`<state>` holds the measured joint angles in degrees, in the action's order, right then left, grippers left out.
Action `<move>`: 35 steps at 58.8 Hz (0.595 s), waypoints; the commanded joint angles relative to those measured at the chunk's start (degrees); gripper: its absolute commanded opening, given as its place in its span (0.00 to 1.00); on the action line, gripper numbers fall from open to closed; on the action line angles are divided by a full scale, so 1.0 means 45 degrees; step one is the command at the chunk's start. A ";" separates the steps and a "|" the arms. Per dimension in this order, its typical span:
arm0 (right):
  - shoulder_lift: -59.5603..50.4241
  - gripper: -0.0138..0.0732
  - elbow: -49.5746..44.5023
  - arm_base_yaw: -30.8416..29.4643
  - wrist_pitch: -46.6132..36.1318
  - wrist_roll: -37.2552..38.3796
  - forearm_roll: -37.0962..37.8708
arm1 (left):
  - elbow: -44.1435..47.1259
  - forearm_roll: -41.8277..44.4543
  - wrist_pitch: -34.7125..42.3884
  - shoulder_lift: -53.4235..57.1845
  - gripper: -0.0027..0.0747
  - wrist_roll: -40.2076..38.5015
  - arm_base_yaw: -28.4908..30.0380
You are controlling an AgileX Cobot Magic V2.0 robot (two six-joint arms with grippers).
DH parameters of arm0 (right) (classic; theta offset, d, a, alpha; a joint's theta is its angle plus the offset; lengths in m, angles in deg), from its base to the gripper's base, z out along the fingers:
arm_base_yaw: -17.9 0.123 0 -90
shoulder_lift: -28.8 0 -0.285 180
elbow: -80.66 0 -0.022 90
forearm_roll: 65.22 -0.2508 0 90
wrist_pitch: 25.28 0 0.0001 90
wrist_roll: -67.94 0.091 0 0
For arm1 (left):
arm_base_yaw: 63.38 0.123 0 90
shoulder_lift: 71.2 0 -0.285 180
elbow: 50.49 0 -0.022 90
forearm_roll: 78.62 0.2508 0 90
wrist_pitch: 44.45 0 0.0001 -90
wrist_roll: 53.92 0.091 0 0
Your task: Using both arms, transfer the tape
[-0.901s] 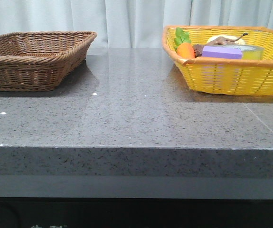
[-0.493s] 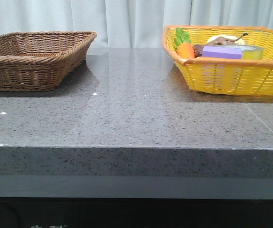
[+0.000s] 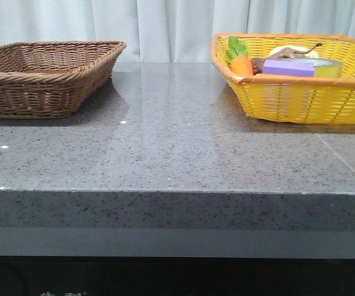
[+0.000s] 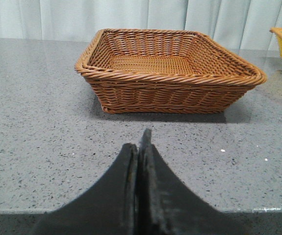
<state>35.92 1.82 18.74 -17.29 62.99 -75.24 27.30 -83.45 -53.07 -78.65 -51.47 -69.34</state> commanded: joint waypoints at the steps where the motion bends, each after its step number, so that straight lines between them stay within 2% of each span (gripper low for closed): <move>1: -0.0322 0.06 0.0328 -0.0068 -0.1039 -0.0004 0.0114 | 0.0484 -0.0028 0.1034 0.0225 0.01 -0.0123 -0.0004; 21: -0.0322 0.06 0.0339 -0.0068 -0.1308 -0.0004 0.0114 | 0.0484 -0.0028 0.1296 0.0225 0.01 -0.0123 -0.0004; 35: -0.0322 0.06 0.0758 -0.0068 -0.2785 -0.0004 0.0101 | 0.0083 -0.0814 0.2049 0.0225 0.01 -0.0123 -0.0004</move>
<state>35.92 1.99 18.74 -23.15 62.99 -75.24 27.30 -85.54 -49.86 -78.65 -51.47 -69.34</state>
